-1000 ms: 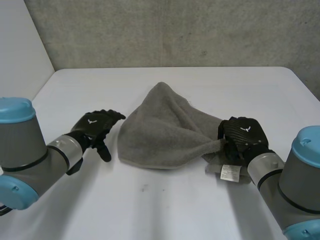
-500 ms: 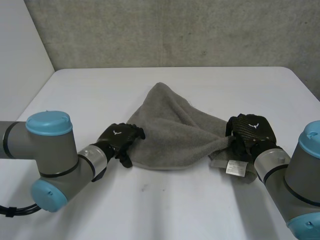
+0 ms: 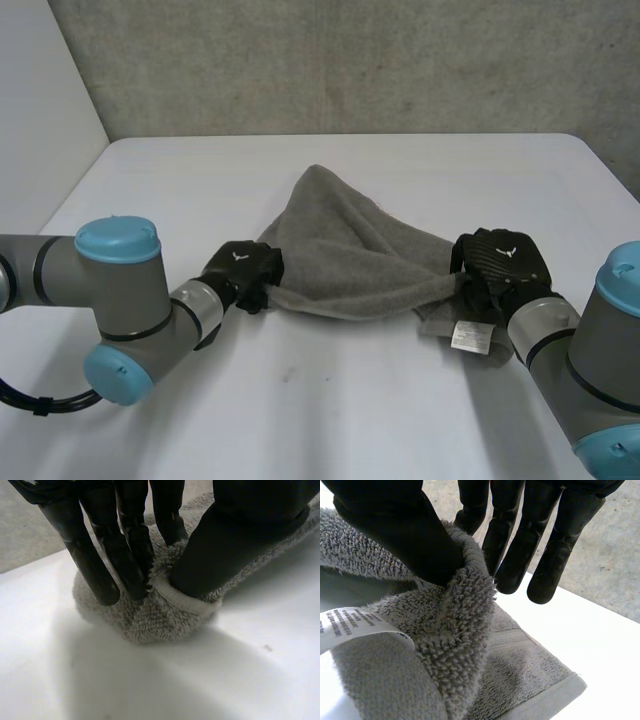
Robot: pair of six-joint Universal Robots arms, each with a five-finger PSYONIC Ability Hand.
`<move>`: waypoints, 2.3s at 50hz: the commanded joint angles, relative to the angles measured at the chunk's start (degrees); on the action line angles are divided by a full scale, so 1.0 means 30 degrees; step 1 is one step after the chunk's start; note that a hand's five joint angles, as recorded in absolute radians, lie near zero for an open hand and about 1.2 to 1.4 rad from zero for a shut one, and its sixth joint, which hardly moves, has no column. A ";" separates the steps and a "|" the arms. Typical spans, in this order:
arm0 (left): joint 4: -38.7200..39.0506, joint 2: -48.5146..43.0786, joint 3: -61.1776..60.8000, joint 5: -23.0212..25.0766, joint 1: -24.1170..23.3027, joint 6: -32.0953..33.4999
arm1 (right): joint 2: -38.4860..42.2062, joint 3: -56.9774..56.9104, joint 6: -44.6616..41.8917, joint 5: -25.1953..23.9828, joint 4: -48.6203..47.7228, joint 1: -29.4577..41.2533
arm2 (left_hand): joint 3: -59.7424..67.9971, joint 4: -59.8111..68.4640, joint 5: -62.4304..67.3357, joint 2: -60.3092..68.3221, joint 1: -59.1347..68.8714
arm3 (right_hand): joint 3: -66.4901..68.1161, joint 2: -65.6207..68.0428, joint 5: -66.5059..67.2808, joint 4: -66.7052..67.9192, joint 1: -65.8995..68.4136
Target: Fold the towel.
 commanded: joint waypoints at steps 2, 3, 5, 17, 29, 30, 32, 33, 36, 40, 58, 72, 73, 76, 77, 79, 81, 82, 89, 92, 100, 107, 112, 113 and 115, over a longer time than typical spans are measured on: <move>0.0002 0.2272 0.0062 -0.2231 -0.0471 -0.0164 | -0.0178 -0.0695 -0.0282 -0.0004 0.0144 -0.0004 | 0.4254 0.4257 0.4546 0.4214 0.4712 | 0.3468 0.3485 0.3574 0.3425 0.0145; -0.0027 0.3258 -0.0054 -0.2579 -0.0529 -0.0193 | -0.0294 -0.0985 -0.0398 -0.0004 0.0464 -0.0004 | 0.4254 0.4257 0.4546 0.4214 0.4712 | 0.3468 0.3485 0.3574 0.3425 0.0145; -0.0115 0.4312 -0.0171 -0.2815 -0.0588 -0.0193 | -0.0617 -0.1369 -0.0721 -0.0062 0.1140 0.0025 | 0.4254 0.4257 0.4546 0.4214 0.4712 | 0.3468 0.3485 0.3574 0.3425 0.0145; -0.3153 1.1553 0.0177 -0.2730 -0.0911 0.0331 | -0.3368 -0.6343 -0.3444 -0.2491 0.9539 0.0377 | 0.4254 0.4257 0.4546 0.4214 0.4712 | 0.3468 0.3485 0.3574 0.3425 0.0145; -0.6766 0.9977 0.0208 -0.2905 -0.0471 0.5139 | -0.1825 -0.8429 -0.4500 -0.2553 1.1746 0.0318 | 0.4254 0.4257 0.4546 0.4214 0.4712 | 0.3468 0.3485 0.3574 0.3425 0.0145; -0.6766 0.9281 -0.0169 -0.2905 -0.0210 0.5197 | -0.1819 -0.8429 -0.4501 -0.2552 1.1746 0.0318 | 0.4254 0.4257 0.4546 0.4214 0.4712 | 0.3468 0.3485 0.3574 0.3425 0.0145; -0.6650 0.8462 -0.0405 -0.2876 0.0025 0.5110 | -0.1233 -0.8459 -0.4530 -0.2347 1.1717 0.0318 | 0.3540 0.3543 0.3832 0.3500 0.3997 | 0.3468 0.3485 0.3574 0.3425 0.0145; -0.6417 0.7496 -0.0523 -0.2905 0.0085 0.5051 | -0.0769 -0.8459 -0.4530 -0.2318 1.1630 0.0260 | 0.0535 0.0538 0.0827 0.0495 0.0993 | 0.3468 0.3485 0.3574 0.3425 0.0145; -0.5569 0.5445 -0.0583 -0.3109 0.0027 0.4818 | -0.0180 -0.8488 -0.4501 -0.2260 1.1105 0.0025 | -0.1228 -0.1225 -0.0936 -0.1268 -0.0770 | 0.3468 0.3485 0.3574 0.3425 0.0145; -0.4305 0.4088 -0.0524 -0.3520 -0.0032 0.4260 | 0.0203 -0.8400 -0.4325 -0.1791 0.9842 -0.0121 | -0.2243 -0.2240 -0.1951 -0.2282 -0.1785 | 0.3468 0.3485 0.3574 0.3425 0.0145; -0.1961 0.6661 -0.2277 -0.3725 -0.1495 -0.3177 | 0.1170 -0.5910 -0.3622 0.0114 0.5125 -0.1381 | -1.8560 -1.8557 -1.8268 -1.8600 -1.8102 | 0.3468 0.3485 0.3574 0.3425 0.0145; -0.3131 1.0037 -0.6324 -0.8287 -0.3281 -0.8157 | 0.1697 -0.5587 -0.3622 0.0143 0.4685 -0.1381 | -1.8167 -1.8164 -1.7875 -1.8207 -1.7709 | 0.3468 0.3485 0.3574 0.3425 0.0145; -0.3133 1.0036 -0.6325 -0.8296 -0.3284 -0.8162 | 0.1697 -0.5587 -0.3622 0.0143 0.4685 -0.1381 | -1.8167 -1.8164 -1.7875 -1.8207 -1.7709 | 0.3468 0.3485 0.3574 0.3425 0.0145; -0.3719 0.9303 -0.6354 -0.9585 -0.3401 -0.9100 | 0.1697 -0.5529 -0.3622 0.0143 0.4715 -0.1381 | -1.8167 -1.8164 -1.7875 -1.8207 -1.7709 | 0.3468 0.3485 0.3574 0.3425 0.0145; -0.4096 0.8897 -0.6296 -1.0020 -0.3401 -0.9419 | 0.1668 -0.5500 -0.3622 0.0143 0.4715 -0.1381 | -1.8167 -1.8164 -1.7875 -1.8207 -1.7709 | 0.3468 0.3485 0.3574 0.3425 0.0145; -0.4506 0.8545 -0.6180 -1.0227 -0.3372 -0.9770 | 0.1668 -0.5412 -0.3622 0.0114 0.4685 -0.1410 | -1.8056 -1.8053 -1.7764 -1.8096 -1.7598 | 0.3468 0.3485 0.3574 0.3425 0.0145; -0.4920 0.8219 -0.6120 -1.0317 -0.3284 -1.0184 | 0.1639 -0.5266 -0.3622 0.0114 0.4685 -0.1410 | -1.8055 -1.8052 -1.7762 -1.8094 -1.7597 | 0.3468 0.3485 0.3574 0.3425 0.0145; -0.5297 0.7929 -0.6120 -1.0317 -0.3226 -1.0706 | 0.1639 -0.5265 -0.3622 0.0114 0.4685 -0.1410 | -1.8055 -1.8052 -1.7762 -1.8094 -1.7597 | 0.3468 0.3485 0.3574 0.3425 0.0145; -0.6120 0.6493 -0.5945 -1.0113 -0.3020 -1.2847 | 0.1668 -0.5148 -0.3622 0.0114 0.4656 -0.1381 | -1.6770 -1.6767 -1.6478 -1.6810 -1.6312 | 0.3468 0.3485 0.3574 0.3425 0.0145; -0.6151 0.6227 -0.5886 -0.9995 -0.3020 -1.3055 | 0.1668 -0.5031 -0.3622 0.0114 0.4568 -0.1381 | -1.6373 -1.6370 -1.6080 -1.6412 -1.5915 | 0.3468 0.3485 0.3574 0.3425 0.0145; -0.6092 0.5086 -0.5359 -0.8503 -0.3020 -1.3640 | 0.1697 -0.4855 -0.3651 0.0114 0.4217 -0.1352 | -0.6865 -0.6862 -0.6573 -0.6905 -0.6407 | 0.3468 0.3485 0.3574 0.3425 0.0145; -0.5975 0.4383 -0.4715 -0.8354 -0.3078 -1.3962 | 0.1697 -0.4884 -0.3680 0.0114 0.4129 -0.1352 | -0.2636 -0.2633 -0.2344 -0.2676 -0.2179 | 0.3468 0.3485 0.3574 0.3425 0.0145; -0.5975 0.3766 -0.4128 -0.8354 -0.3079 -1.4139 | 0.1697 -0.4884 -0.3710 0.0143 0.4012 -0.1352 | 0.0224 0.0227 0.0516 0.0184 0.0682 | 0.3468 0.3485 0.3574 0.3425 0.0145; -0.5975 0.3708 -0.4041 -0.8383 -0.3079 -1.4139 | 0.1697 -0.4913 -0.3710 0.0143 0.4012 -0.1352 | 0.3444 0.3447 0.3736 0.3404 0.3902 | 0.3468 0.3485 0.3574 0.3425 0.0145; -0.5975 0.3678 -0.3982 -0.8442 -0.3079 -1.4139 | 0.1697 -0.4972 -0.3710 0.0143 0.4012 -0.1352 | 0.4246 0.4249 0.4538 0.4206 0.4704 | 0.3468 0.3485 0.3574 0.3425 0.0145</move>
